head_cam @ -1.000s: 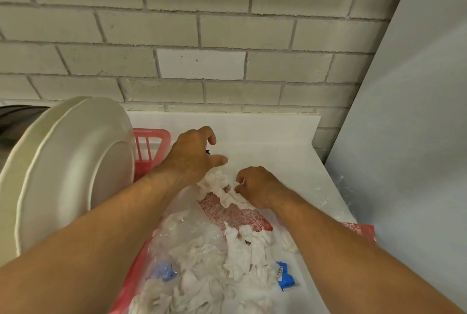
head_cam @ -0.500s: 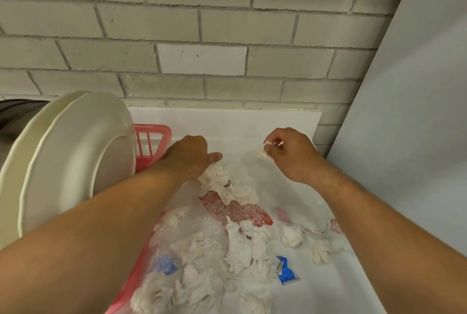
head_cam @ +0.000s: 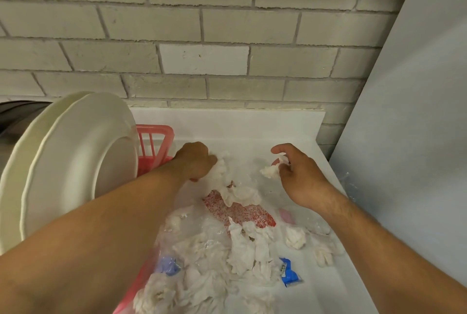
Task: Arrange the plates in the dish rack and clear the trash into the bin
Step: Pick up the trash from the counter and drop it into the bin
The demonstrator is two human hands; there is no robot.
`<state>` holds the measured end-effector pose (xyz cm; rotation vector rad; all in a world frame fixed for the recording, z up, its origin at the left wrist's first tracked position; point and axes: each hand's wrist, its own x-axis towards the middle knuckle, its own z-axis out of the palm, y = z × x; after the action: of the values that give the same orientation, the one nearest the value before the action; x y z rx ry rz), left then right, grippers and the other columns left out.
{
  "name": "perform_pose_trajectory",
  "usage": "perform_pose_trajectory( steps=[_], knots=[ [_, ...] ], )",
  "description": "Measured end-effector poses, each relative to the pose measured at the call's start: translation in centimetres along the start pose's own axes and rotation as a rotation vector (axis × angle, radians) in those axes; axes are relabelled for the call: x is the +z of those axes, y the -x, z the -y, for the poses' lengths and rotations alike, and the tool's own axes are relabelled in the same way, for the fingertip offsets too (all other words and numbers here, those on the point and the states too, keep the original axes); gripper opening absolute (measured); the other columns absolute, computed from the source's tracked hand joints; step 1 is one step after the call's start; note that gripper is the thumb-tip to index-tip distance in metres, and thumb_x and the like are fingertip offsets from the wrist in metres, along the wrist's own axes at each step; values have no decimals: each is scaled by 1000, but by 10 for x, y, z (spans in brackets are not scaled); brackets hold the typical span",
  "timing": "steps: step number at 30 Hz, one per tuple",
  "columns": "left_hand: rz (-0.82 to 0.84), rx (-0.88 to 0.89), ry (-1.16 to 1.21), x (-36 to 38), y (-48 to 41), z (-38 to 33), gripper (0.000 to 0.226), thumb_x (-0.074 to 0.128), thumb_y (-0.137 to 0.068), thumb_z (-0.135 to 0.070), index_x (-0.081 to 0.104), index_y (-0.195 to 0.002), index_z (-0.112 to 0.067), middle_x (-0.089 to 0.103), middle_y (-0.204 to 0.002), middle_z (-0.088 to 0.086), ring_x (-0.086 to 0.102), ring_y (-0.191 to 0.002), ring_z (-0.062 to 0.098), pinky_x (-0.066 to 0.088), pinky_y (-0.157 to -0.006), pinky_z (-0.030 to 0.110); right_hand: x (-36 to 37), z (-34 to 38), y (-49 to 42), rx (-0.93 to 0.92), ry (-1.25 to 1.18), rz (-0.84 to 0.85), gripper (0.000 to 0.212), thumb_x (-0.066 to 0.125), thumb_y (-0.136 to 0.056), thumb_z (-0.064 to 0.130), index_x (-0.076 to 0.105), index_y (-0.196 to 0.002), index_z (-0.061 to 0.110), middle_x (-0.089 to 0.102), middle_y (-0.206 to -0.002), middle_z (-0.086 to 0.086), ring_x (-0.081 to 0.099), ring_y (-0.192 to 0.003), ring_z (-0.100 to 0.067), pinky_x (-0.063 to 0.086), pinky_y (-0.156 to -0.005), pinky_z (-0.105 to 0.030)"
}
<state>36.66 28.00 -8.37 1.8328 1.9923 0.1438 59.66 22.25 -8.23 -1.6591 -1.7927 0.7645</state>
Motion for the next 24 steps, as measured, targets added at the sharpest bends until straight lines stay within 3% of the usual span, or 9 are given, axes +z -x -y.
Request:
perform_pose_trajectory(
  steps=[3,6,9,11,13,15,17,20,24],
  knots=[
    [-24,45,70,-10,3,-7,34,43,-97,-34,54,-111,-5,63,-89,11,69,-58,24,58,-64,33,1,5,3,1,-32,11,38,33,-100,5,51,-123,29,55,-111,3,60,-75,-13,52,-56,-18],
    [-25,85,135,-17,8,-12,22,47,-96,-19,52,-114,-8,59,-91,10,66,-67,25,58,-60,36,4,12,6,3,-82,-29,39,32,-96,-2,62,-101,23,55,-105,2,64,-78,-17,58,-72,-33],
    [-79,170,244,-22,17,-16,29,39,-93,-2,58,-110,-18,56,-100,6,60,-74,22,52,-58,29,6,18,10,6,-38,-77,39,33,-94,-1,66,-87,19,58,-88,4,53,-59,-4,39,-48,-9],
    [-131,210,283,-24,24,-19,33,35,-93,-4,63,-95,-21,62,-99,7,61,-76,20,51,-67,28,5,22,14,60,-96,-88,38,34,-93,2,68,-82,15,59,-75,3,44,-47,-3,31,-41,-10],
    [-199,231,292,-28,34,-23,29,35,-95,-16,61,-82,-19,66,-88,7,62,-78,22,51,-70,29,3,25,19,96,-145,-93,31,38,-92,8,67,-81,11,64,-80,-1,49,-56,-7,35,-47,-18],
    [-269,246,290,-31,46,-29,29,45,-93,-30,55,-73,-12,60,-73,3,57,-70,20,43,-59,27,0,28,23,99,-138,-107,23,47,-93,20,64,-82,8,65,-84,-1,54,-70,-12,37,-54,-21],
    [-316,266,312,-33,59,-35,34,63,-85,-40,54,-71,-10,54,-66,0,51,-61,16,37,-52,26,0,31,29,93,-59,-134,28,60,-90,36,59,-81,9,59,-76,2,52,-66,-12,36,-52,-20],
    [-334,302,323,-31,72,-41,28,67,-84,-38,58,-71,-14,57,-67,-2,52,-61,14,36,-51,24,1,34,33,72,-67,-171,30,64,-88,41,54,-79,14,56,-71,3,49,-56,-9,36,-43,-12],
    [-289,326,338,-28,87,-40,21,53,-95,-33,68,-88,-19,66,-86,2,62,-74,19,51,-66,28,3,43,39,163,-253,-125,16,60,-93,34,60,-93,18,66,-80,-7,58,-49,-14,50,-42,-23]
  ],
)
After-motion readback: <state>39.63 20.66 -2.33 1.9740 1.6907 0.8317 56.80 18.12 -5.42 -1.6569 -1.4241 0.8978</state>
